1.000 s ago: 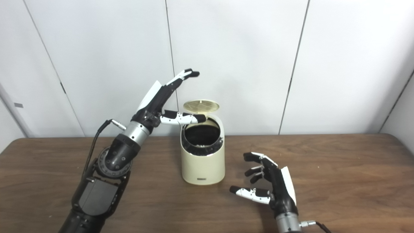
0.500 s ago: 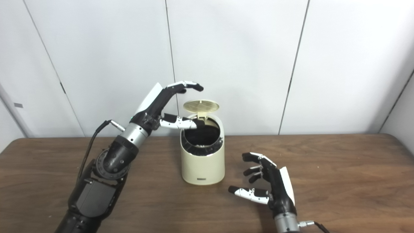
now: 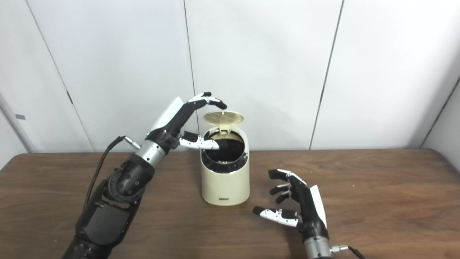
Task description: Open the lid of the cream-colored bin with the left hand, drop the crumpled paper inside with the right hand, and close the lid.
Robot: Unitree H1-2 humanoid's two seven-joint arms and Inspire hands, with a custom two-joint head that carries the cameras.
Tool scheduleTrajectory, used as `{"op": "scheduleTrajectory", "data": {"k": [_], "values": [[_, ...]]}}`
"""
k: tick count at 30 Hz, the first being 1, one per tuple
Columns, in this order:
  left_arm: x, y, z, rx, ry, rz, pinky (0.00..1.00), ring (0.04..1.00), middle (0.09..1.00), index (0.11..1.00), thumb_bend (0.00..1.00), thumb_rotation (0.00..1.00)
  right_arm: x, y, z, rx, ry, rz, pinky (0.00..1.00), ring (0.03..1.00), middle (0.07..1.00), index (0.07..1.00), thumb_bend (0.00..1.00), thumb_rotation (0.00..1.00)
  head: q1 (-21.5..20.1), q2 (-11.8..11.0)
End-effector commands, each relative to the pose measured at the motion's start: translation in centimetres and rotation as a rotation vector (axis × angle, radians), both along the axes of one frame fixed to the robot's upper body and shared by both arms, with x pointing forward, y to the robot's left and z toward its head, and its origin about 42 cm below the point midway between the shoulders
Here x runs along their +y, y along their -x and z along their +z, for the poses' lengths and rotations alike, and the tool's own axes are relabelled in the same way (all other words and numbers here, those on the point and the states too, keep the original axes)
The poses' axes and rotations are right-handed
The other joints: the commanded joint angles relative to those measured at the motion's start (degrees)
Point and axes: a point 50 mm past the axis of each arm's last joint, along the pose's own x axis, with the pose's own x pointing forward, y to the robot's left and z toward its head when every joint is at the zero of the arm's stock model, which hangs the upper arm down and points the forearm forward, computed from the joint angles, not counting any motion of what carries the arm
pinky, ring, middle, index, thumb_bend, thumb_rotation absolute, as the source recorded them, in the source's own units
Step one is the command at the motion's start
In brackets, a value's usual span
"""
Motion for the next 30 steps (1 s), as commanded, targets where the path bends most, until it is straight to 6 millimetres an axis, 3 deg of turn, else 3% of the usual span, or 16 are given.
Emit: {"op": "scheduleTrajectory", "data": {"k": [1,30], "values": [[0.1,0.1,2.4,-0.081,-0.014,-0.002,0.90,0.982,0.827,0.758,0.91,0.29,0.5,-0.7,2.3,-0.085,-0.009,0.012,0.39,0.544,0.709,0.677,0.78,0.03,-0.1,0.0],[0.5,1.0,1.2,-0.068,-0.080,-0.021,0.84,0.942,0.749,0.687,0.92,0.30,0.6,-0.7,2.3,-0.075,-0.007,0.009,0.40,0.543,0.712,0.681,0.78,0.02,-0.2,0.4]]}}
